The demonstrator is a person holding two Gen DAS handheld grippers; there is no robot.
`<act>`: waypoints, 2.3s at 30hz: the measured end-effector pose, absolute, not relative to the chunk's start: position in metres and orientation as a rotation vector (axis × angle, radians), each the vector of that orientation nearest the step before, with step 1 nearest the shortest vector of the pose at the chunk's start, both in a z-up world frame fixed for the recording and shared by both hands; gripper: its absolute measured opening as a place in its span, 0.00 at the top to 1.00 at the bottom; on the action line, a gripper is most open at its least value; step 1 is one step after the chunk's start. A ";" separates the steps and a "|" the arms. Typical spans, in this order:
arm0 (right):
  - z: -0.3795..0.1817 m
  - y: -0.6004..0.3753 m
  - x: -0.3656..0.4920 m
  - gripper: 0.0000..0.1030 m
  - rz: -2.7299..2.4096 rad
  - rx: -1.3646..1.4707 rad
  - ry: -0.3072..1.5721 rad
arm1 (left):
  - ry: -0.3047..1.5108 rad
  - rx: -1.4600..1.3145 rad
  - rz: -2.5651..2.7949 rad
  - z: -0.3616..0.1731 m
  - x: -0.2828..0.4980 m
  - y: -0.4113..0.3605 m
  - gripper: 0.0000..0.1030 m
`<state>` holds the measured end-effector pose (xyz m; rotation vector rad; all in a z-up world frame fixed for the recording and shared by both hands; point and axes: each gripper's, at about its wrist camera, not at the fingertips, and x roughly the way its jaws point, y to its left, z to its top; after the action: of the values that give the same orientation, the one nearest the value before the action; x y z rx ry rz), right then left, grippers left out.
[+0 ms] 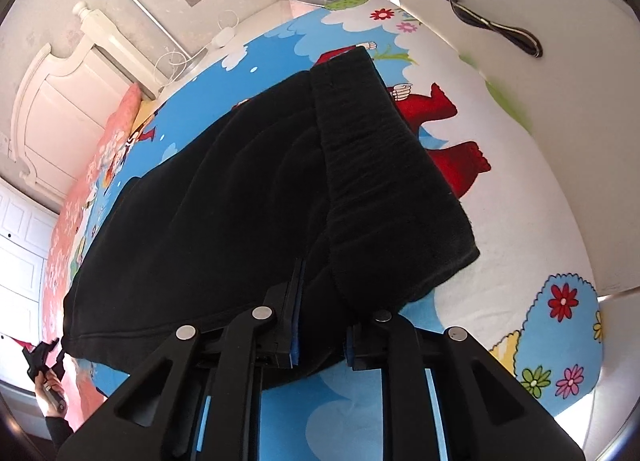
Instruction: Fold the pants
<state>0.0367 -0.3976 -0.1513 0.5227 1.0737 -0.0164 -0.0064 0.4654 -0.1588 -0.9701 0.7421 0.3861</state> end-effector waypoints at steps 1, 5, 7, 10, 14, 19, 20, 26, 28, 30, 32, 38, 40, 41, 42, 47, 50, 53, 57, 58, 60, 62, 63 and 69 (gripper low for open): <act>-0.150 -0.398 0.035 0.85 -0.016 0.532 1.071 | 0.721 -0.950 0.404 -0.152 -0.012 0.460 0.54; -0.148 -0.397 0.036 0.84 -0.022 0.512 1.081 | 0.687 -0.813 0.129 -0.117 -0.009 0.389 0.54; -0.152 -0.396 0.035 0.84 -0.035 0.504 1.093 | 0.812 -0.770 -0.158 -0.114 0.009 0.314 0.54; -0.152 -0.397 0.030 0.83 -0.046 0.481 1.087 | 0.953 -0.824 -0.487 -0.131 0.023 0.211 0.54; -0.145 -0.397 0.017 0.82 -0.073 0.425 1.108 | 1.143 -0.933 -0.752 -0.169 0.041 0.099 0.54; -0.134 -0.397 -0.004 0.82 -0.019 0.415 1.104 | 1.322 -1.060 -0.768 -0.215 0.060 0.052 0.55; -0.132 -0.392 -0.008 0.82 0.037 0.421 1.109 | 1.319 -1.082 -0.766 -0.218 0.064 0.050 0.55; -0.141 -0.363 -0.008 0.81 0.318 0.597 1.157 | 1.368 -1.114 -0.653 -0.239 0.075 0.039 0.62; -0.156 -0.353 -0.006 0.78 0.377 0.672 1.196 | 1.360 -1.136 -0.630 -0.244 0.075 0.040 0.66; -0.164 -0.346 -0.005 0.60 0.401 0.735 1.207 | 1.323 -1.168 -0.632 -0.242 0.077 0.045 0.66; -0.168 -0.340 -0.003 0.50 0.407 0.751 1.211 | 1.314 -1.158 -0.629 -0.240 0.076 0.045 0.68; -0.174 -0.329 0.001 0.44 0.414 0.755 1.224 | 1.289 -1.102 -0.601 -0.232 0.072 0.043 0.95; -0.176 -0.330 0.005 0.44 0.415 0.769 1.220 | 1.258 -1.053 -0.616 -0.215 0.066 0.045 0.95; -0.177 -0.330 0.006 0.44 0.413 0.775 1.220 | 1.248 -1.029 -0.620 -0.210 0.064 0.047 0.95; -0.180 -0.333 0.008 0.44 0.404 0.790 1.221 | 1.248 -1.022 -0.620 -0.209 0.063 0.048 0.95; -0.177 -0.336 0.010 0.44 0.413 0.839 1.203 | 1.288 -1.026 -0.597 -0.221 0.058 0.051 0.95; -0.176 -0.336 0.012 0.51 0.422 0.848 1.188 | 1.295 -1.019 -0.596 -0.221 0.060 0.043 0.95; -0.185 -0.339 0.012 0.82 0.359 0.837 1.209 | 1.309 -0.998 -0.584 -0.224 0.061 0.037 0.95; -0.185 -0.341 0.006 0.89 0.327 0.808 1.229 | 1.317 -0.984 -0.580 -0.225 0.062 0.033 0.95; -0.184 -0.340 0.005 0.90 0.316 0.797 1.235 | 1.314 -0.968 -0.585 -0.223 0.062 0.034 0.93; -0.184 -0.336 0.006 0.90 0.307 0.777 1.242 | 1.327 -0.918 -0.648 -0.213 0.060 0.028 0.85; -0.184 -0.334 0.005 0.90 0.303 0.762 1.249 | 1.303 -0.863 -0.729 -0.197 0.054 0.026 0.68; -0.185 -0.334 0.005 0.90 0.304 0.756 1.254 | 1.267 -0.800 -0.779 -0.182 0.052 0.023 0.67; -0.139 -0.328 0.002 0.89 0.428 0.533 1.244 | 0.927 -0.502 -0.720 -0.110 0.083 0.025 0.60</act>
<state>0.0021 -0.3276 -0.1389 0.5328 1.2440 0.4283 0.0833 0.0255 -0.1104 -0.5016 0.9266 -0.7203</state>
